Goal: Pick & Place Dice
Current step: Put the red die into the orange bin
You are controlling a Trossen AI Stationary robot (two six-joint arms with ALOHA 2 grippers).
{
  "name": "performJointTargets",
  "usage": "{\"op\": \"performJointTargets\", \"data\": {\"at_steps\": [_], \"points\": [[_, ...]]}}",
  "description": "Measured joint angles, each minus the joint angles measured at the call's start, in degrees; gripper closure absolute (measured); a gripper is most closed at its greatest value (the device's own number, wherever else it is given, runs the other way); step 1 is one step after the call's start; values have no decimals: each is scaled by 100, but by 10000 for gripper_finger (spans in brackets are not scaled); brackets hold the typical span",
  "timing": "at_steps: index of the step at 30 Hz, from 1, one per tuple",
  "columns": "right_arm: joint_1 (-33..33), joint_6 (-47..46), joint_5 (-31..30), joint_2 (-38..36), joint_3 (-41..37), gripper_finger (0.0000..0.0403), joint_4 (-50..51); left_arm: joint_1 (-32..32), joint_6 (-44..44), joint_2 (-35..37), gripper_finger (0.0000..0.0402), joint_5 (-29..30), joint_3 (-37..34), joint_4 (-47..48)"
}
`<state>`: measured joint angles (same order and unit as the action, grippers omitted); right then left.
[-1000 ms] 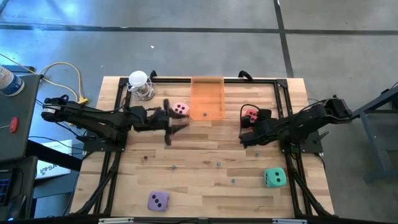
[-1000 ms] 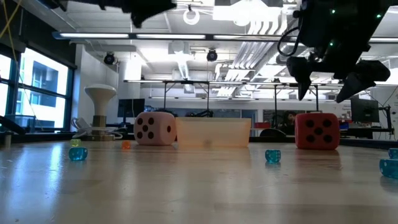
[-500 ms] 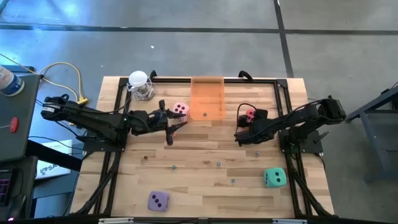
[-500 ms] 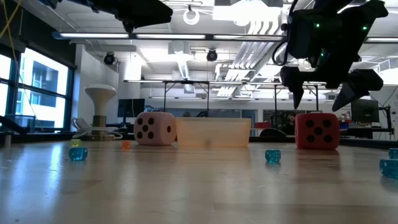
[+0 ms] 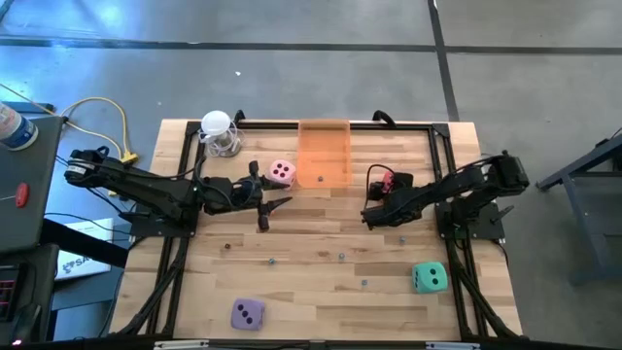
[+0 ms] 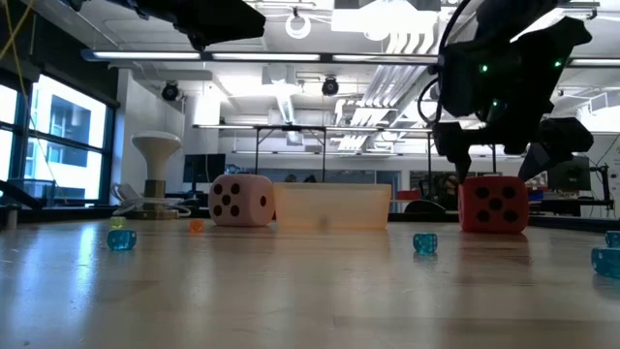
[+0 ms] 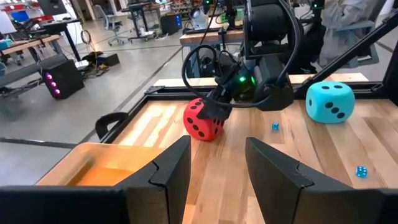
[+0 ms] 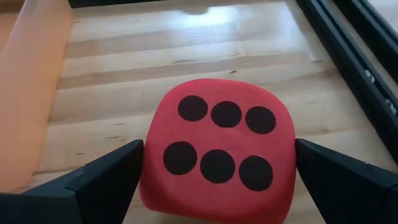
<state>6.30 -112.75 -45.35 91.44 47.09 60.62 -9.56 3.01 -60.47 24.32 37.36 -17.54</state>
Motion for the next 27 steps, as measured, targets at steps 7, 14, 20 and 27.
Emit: {"op": "performJointTargets", "data": {"at_steps": [7, 14, 20, 27], "points": [[-82, 4, 31, 83, 0, 3, -83, 0, -67, -38, 254, 0, -4, 43], [-84, 2, 36, 83, -2, 3, -97, 0, -185, -43, 254, -2, -9, 241], [-90, 24, 55, 83, -4, 3, -109, 0, -303, -43, 254, -4, -9, 330], [-177, 26, 201, 290, 2, 3, -176, 0, -304, -43, 254, -7, -9, 345]]}}
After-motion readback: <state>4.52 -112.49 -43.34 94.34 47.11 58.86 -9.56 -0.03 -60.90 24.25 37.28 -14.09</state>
